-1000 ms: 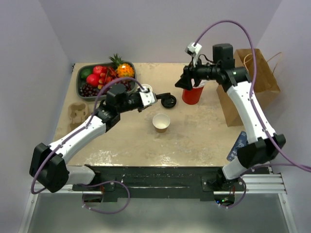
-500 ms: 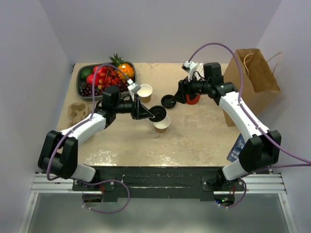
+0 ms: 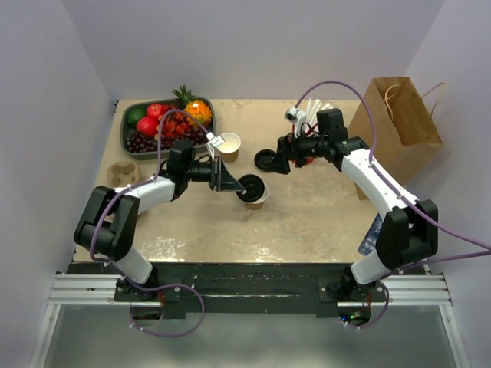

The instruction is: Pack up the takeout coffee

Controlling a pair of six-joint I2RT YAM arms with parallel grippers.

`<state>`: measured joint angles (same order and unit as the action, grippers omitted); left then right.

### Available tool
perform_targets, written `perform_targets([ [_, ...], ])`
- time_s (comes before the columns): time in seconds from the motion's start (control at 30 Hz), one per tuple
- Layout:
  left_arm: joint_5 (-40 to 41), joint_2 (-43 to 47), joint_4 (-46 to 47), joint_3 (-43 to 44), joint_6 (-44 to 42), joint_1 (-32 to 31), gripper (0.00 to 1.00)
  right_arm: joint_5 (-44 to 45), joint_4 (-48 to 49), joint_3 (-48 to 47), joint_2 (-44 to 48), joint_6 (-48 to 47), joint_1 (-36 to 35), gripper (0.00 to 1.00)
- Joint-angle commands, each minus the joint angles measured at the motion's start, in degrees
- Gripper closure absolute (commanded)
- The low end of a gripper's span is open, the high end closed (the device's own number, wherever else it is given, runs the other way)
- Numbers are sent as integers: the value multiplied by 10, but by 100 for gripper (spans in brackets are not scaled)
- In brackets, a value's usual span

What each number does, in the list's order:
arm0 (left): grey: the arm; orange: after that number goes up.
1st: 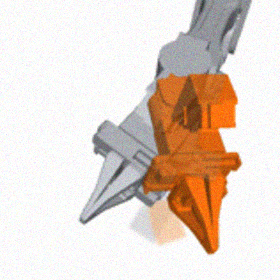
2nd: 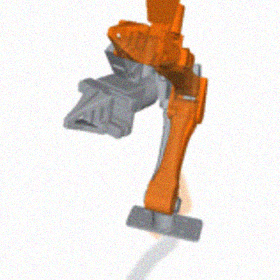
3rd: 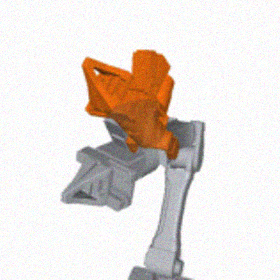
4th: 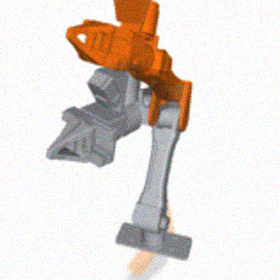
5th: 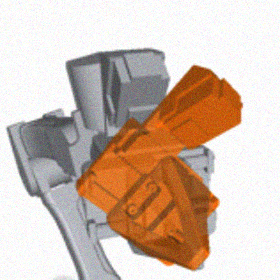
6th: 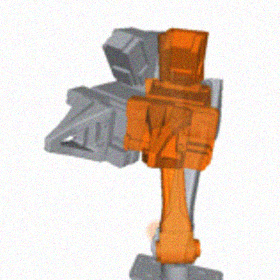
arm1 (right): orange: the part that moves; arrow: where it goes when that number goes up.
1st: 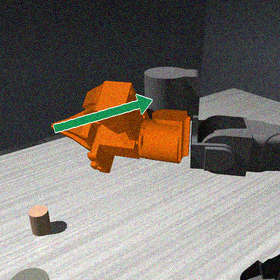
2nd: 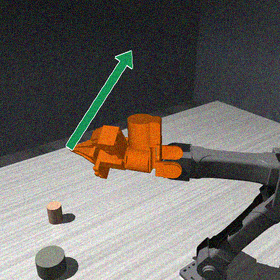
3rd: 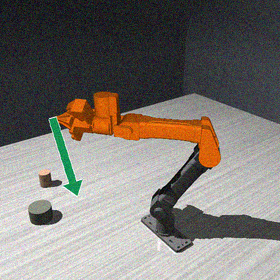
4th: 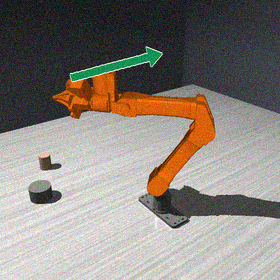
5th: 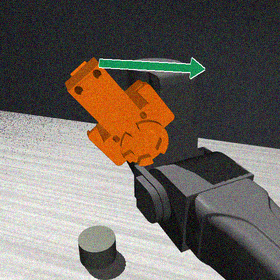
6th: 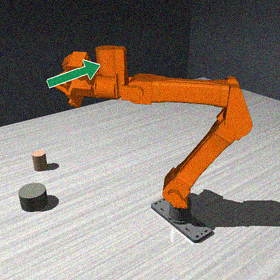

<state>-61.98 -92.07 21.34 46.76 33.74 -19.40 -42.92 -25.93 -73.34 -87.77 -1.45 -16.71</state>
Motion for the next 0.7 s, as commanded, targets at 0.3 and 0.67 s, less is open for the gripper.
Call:
perform_targets([
  [0.3,-10,-65,34,52,49,7,90,-25,15,29,-43,10,-18,1],
  [0.67,6,-72,19,51,42,7,81,-23,25,35,-79,37,-34,2],
])
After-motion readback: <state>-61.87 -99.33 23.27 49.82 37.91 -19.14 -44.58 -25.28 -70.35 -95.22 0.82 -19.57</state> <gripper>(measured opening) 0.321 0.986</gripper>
